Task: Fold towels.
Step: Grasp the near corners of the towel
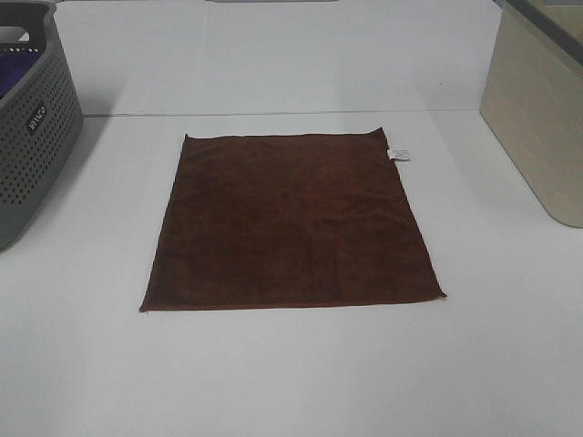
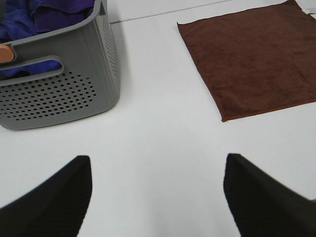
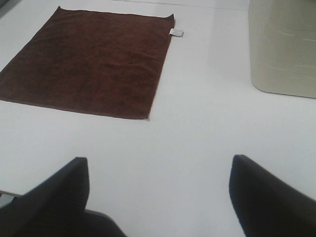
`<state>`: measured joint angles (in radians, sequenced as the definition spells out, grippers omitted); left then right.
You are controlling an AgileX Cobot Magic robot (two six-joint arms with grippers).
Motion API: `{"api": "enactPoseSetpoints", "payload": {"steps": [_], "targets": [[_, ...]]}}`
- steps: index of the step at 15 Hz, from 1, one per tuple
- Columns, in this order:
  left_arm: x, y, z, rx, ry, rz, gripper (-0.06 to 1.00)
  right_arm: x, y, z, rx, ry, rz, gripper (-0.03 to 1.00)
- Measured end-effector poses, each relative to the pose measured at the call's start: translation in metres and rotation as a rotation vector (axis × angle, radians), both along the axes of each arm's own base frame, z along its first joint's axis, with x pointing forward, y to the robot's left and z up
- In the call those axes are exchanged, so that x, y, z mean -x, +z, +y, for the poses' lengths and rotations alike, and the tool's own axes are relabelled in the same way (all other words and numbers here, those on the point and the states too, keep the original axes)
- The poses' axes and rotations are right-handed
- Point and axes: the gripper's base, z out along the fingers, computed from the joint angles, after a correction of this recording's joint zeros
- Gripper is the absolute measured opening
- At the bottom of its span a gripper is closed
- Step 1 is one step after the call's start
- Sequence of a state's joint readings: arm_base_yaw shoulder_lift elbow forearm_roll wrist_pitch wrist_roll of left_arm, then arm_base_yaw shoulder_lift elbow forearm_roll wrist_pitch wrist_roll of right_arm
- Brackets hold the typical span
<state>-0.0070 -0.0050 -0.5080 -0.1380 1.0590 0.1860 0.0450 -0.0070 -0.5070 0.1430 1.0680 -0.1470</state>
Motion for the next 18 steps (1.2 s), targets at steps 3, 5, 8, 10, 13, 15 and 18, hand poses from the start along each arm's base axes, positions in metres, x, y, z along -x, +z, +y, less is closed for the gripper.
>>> {"api": "enactPoseSetpoints", "payload": {"steps": [3, 5, 8, 10, 13, 15, 18], "targets": [[0.0, 0.0, 0.0, 0.0, 0.0, 0.0, 0.71, 0.0, 0.0, 0.0, 0.0, 0.0, 0.0, 0.74], [0.0, 0.0, 0.0, 0.001, -0.001, 0.0, 0.71, 0.0, 0.0, 0.0, 0.0, 0.0, 0.0, 0.74], [0.0, 0.0, 0.0, 0.005, -0.003, -0.002, 0.71, 0.0, 0.0, 0.0, 0.0, 0.0, 0.0, 0.74], [0.0, 0.0, -0.001, 0.009, -0.005, -0.003, 0.71, 0.0, 0.0, 0.0, 0.0, 0.0, 0.0, 0.74], [0.0, 0.0, -0.001, 0.009, -0.006, -0.004, 0.71, 0.0, 0.0, 0.0, 0.0, 0.0, 0.0, 0.74], [0.0, 0.0, -0.001, 0.009, -0.006, -0.004, 0.71, 0.0, 0.0, 0.003, -0.026, 0.018, 0.001, 0.74], [0.0, 0.0, -0.001, 0.009, -0.006, -0.004, 0.71, 0.001, 0.004, 0.012, -0.127, 0.082, -0.022, 0.74]]}}
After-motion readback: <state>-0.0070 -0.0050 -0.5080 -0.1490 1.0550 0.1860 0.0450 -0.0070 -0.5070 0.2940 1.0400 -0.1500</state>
